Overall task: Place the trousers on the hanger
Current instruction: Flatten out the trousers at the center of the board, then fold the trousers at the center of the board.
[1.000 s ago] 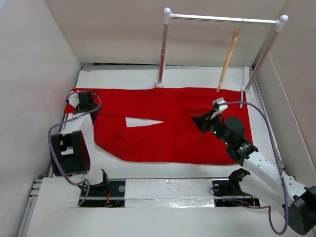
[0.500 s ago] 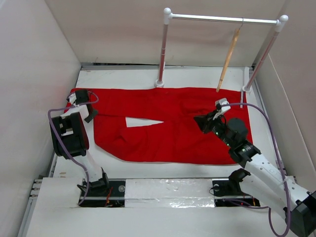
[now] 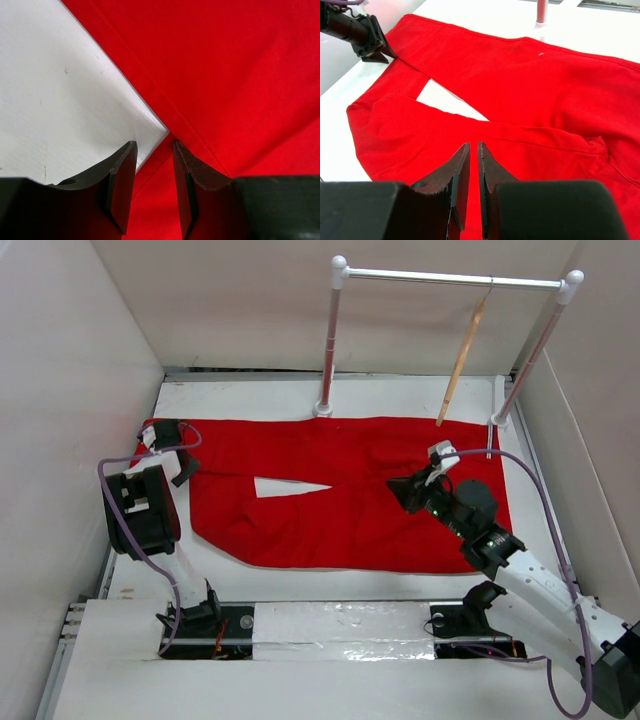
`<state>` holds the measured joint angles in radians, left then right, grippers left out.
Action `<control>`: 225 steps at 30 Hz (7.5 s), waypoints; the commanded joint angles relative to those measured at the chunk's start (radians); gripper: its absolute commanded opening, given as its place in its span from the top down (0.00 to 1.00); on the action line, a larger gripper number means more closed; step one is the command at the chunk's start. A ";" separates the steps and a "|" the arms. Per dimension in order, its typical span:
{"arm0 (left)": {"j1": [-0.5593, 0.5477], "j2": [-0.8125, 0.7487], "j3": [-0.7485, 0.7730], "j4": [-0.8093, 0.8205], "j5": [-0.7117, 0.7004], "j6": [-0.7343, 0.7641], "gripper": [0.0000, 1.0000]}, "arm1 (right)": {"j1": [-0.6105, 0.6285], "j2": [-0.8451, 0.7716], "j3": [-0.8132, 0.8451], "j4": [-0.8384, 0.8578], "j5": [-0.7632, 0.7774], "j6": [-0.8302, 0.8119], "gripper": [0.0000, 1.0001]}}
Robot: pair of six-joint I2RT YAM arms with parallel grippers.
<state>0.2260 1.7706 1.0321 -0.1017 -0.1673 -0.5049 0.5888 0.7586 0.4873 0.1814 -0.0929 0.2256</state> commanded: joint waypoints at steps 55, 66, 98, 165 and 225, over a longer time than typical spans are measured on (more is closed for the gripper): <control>0.087 -0.590 -0.414 0.095 0.002 -0.302 0.34 | 0.019 -0.012 0.066 -0.014 0.035 -0.031 0.82; 0.087 -0.559 -0.371 0.126 0.084 -0.239 1.00 | 0.028 0.001 0.071 -0.063 0.056 -0.028 0.81; -0.200 -1.361 -0.277 -0.052 0.264 0.077 1.00 | -0.391 0.827 0.180 0.223 -0.108 0.319 0.57; -0.633 -1.603 -0.236 -0.128 0.078 0.164 1.00 | -0.940 0.024 -0.133 -0.558 0.245 0.360 0.70; -0.748 -1.257 -0.129 -0.274 -0.687 0.103 1.00 | -0.949 0.125 0.546 -0.734 0.495 0.141 0.97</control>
<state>-0.5346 0.3805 0.8871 -0.3786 -0.7898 -0.3752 -0.3523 0.8570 0.9512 -0.7227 0.4263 0.3870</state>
